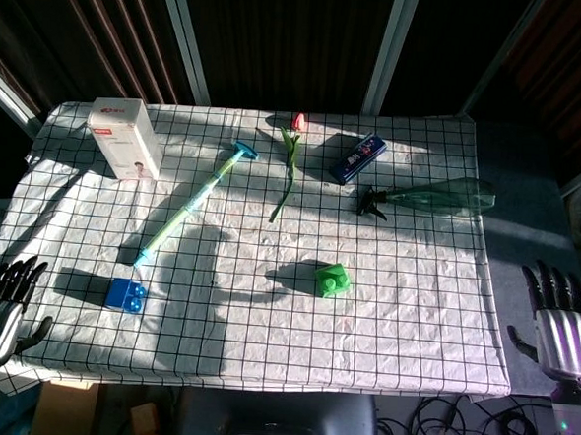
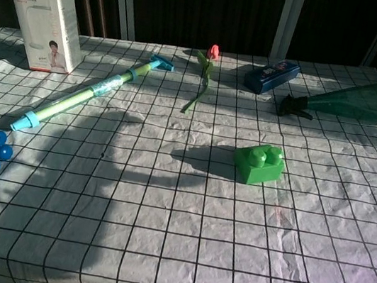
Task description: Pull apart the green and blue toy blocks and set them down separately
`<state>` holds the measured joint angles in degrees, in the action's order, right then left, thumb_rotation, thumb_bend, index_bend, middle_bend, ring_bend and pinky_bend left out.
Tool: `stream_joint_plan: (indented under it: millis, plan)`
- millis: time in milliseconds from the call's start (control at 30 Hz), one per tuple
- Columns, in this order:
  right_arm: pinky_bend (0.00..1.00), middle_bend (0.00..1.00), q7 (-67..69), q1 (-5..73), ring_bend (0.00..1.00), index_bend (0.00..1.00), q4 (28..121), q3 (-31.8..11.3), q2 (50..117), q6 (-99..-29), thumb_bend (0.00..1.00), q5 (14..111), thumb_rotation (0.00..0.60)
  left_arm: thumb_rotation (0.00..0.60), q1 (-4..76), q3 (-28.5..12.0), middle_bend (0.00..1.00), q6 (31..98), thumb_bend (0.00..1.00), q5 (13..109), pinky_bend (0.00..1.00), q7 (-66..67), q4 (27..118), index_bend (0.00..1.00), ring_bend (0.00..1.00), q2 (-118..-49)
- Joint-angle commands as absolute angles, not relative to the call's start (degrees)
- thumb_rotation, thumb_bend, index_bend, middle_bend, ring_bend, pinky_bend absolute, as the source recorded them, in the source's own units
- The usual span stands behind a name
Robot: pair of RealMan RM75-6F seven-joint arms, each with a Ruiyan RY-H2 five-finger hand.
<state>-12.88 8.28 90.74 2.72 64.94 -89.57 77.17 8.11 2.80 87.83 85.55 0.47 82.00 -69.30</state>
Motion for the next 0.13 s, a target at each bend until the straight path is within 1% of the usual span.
stream_joint_plan:
  millis: [33, 133]
  plan:
    - [0.02, 0.00, -6.4, 5.5, 0.00, 0.00, 88.8, 3.3, 63.5, -90.8, 0.16, 77.0, 0.600, 0.600, 6.2, 3.2, 0.00, 88.9, 0.35, 87.9, 0.00, -5.4, 83.9, 0.00, 0.00, -66.9]
    - [0.02, 0.00, -6.6, 4.9, 0.00, 0.00, 88.5, 2.4, 63.7, -91.7, 0.16, 77.9, 0.600, 0.600, 6.2, 3.2, 0.00, 88.6, 0.35, 88.6, 0.00, -5.5, 83.7, 0.00, 0.00, -67.1]
